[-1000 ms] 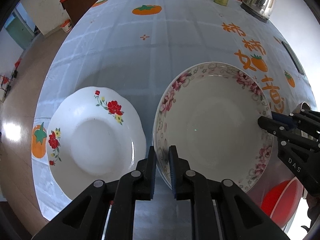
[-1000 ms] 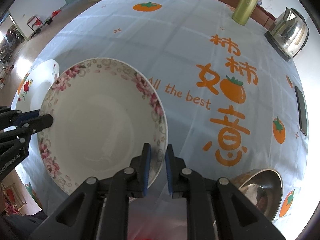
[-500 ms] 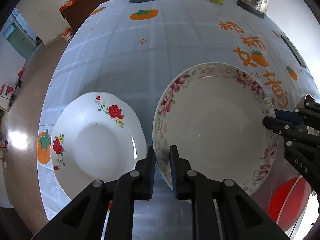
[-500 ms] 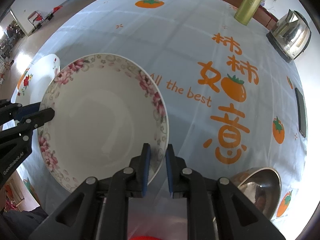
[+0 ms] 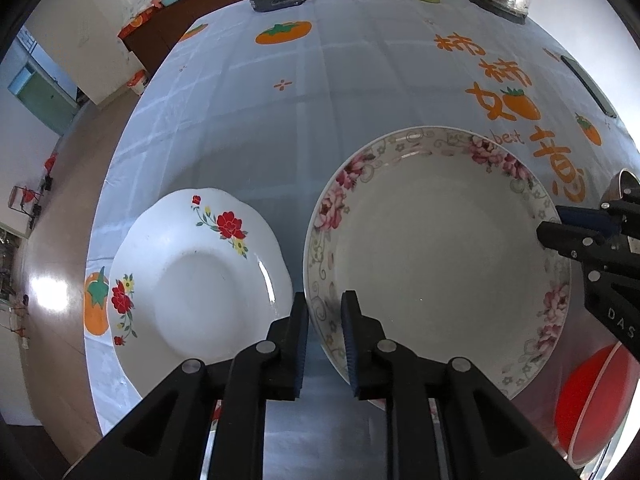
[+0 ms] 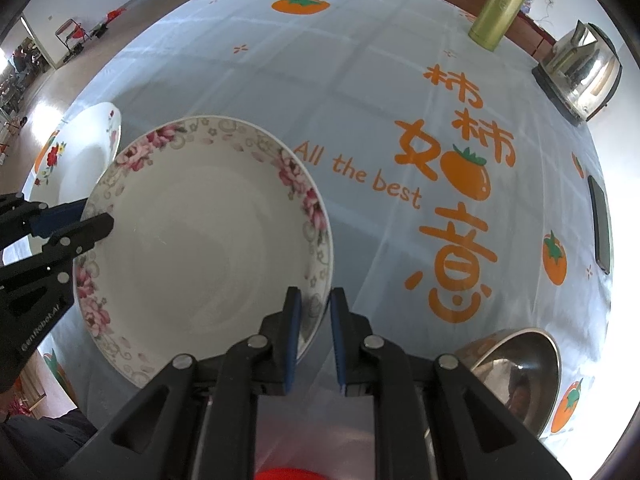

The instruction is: Organize plates and bowls

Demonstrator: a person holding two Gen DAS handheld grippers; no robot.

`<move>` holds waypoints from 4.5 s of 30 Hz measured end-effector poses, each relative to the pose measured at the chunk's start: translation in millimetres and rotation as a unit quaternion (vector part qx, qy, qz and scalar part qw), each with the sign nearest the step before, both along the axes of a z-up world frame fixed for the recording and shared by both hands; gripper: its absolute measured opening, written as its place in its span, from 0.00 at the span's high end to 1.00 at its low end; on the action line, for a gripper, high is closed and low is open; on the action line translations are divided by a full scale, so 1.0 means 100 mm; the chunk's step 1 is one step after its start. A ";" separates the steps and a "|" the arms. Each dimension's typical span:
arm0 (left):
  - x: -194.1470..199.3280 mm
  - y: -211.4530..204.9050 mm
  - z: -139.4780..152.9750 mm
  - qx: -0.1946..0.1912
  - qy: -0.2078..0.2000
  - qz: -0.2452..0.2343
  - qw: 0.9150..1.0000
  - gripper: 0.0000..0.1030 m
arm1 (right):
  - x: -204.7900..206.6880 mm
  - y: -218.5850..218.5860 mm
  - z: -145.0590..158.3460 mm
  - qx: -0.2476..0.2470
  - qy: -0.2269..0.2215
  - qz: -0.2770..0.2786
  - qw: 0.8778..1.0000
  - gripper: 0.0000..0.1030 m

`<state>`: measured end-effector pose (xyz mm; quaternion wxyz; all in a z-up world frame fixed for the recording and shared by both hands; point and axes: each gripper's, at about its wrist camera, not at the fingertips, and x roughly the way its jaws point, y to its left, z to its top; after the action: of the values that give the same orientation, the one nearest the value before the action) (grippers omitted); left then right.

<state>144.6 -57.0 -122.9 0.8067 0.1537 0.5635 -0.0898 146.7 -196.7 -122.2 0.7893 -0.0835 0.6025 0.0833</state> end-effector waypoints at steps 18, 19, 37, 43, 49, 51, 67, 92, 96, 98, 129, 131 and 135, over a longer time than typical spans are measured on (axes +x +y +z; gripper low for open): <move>-0.07 -0.07 -0.04 0.034 -0.024 -0.027 0.999 0.81 | -0.01 0.00 0.01 -0.006 -0.003 -0.001 1.000 0.86; -0.08 -0.07 -0.04 0.035 -0.025 -0.028 0.999 0.81 | -0.01 0.01 0.01 -0.007 -0.003 -0.001 1.000 0.86; -0.11 -0.05 0.09 0.013 -0.035 -0.019 0.999 0.35 | -0.07 0.03 0.11 -0.005 -0.019 -0.014 1.000 0.46; -0.06 0.31 0.26 -0.025 -0.042 0.036 0.998 0.35 | -0.04 0.08 0.32 0.010 -0.043 -0.009 0.999 0.46; -0.05 0.85 0.29 -0.025 -0.036 0.109 0.993 0.35 | 0.02 0.32 0.53 0.054 -0.067 0.007 0.996 0.48; -0.04 1.10 0.26 -0.024 -0.030 0.144 0.989 0.35 | 0.06 0.44 0.56 0.079 -0.065 0.015 0.995 0.51; 0.02 1.90 0.00 -0.059 0.013 0.241 0.969 0.35 | 0.44 1.57 0.27 0.087 -0.029 0.100 0.991 0.63; 0.19 1.87 -0.16 -0.082 0.038 0.245 0.965 0.66 | 0.72 1.82 -0.16 0.050 0.005 0.119 0.992 0.75; 0.15 1.90 -0.13 -0.074 0.043 0.257 0.963 0.66 | 0.65 1.88 -0.15 0.045 0.009 0.123 0.991 0.75; 0.12 1.93 -0.10 -0.073 0.045 0.261 0.961 0.67 | 0.62 1.89 -0.14 0.050 0.011 0.121 0.991 0.75; -0.10 1.75 0.32 -0.083 0.022 0.237 0.968 0.68 | 0.25 1.62 0.31 0.085 0.001 0.104 0.991 0.79; -0.10 1.71 0.33 -0.083 0.021 0.232 0.969 0.68 | 0.23 1.56 0.33 0.089 0.001 0.100 0.991 0.79; -0.09 1.61 0.36 -0.080 0.018 0.223 0.971 0.68 | 0.20 1.47 0.34 0.088 0.000 0.095 0.992 0.79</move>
<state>135.4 104.0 -86.7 0.8056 -0.0428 0.5892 0.0450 166.8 -49.7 -87.9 0.7820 -0.0704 0.5824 0.2106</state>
